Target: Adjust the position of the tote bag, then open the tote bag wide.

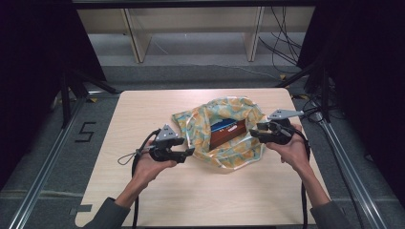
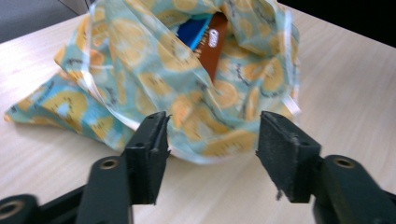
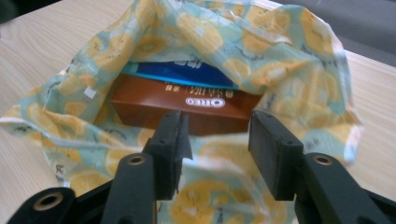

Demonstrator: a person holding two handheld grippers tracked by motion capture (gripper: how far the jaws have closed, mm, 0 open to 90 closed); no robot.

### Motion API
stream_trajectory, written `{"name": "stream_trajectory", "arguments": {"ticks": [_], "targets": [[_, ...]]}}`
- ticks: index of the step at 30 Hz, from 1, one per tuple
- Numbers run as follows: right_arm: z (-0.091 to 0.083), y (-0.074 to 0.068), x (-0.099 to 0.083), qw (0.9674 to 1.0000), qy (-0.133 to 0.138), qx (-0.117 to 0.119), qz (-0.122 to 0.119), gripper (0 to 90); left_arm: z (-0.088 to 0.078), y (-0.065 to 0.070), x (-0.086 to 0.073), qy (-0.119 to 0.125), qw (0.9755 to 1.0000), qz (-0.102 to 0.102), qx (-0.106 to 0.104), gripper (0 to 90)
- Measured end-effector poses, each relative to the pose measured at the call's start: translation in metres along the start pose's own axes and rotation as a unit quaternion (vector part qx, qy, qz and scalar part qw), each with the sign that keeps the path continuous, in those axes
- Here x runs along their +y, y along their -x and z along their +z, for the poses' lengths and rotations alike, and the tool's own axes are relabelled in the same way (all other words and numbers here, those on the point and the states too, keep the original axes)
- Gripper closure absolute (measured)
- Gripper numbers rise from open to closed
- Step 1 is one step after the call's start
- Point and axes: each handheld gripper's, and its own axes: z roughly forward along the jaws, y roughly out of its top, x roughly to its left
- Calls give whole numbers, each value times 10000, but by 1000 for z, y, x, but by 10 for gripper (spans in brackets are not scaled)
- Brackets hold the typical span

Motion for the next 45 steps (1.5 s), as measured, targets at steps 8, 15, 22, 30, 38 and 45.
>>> {"name": "stream_trajectory", "arguments": {"ticks": [8,15,22,30,38,45], "targets": [[-17,-7,-28,9998,-69,-121,131,446,-10,18,-27,-45,9998,1,206,304],[-30,-21,-53,9994,-103,-110,323,428,-28,23,-45,-67,9995,-67,306,263],[-38,-32,-80,9994,-191,33,301,422,-38,30,-66,-102,9989,-128,429,220],[-48,-47,-96,9989,-266,-7,399,403,-41,30,-88,-186,9987,-10,483,176],[-55,-64,-119,9985,-454,138,266,364,-42,32,-105,-227,9980,-237,544,172],[-58,-64,-136,9967,-731,231,256,351,-40,32,-111,-341,9976,-255,538,171]]}}
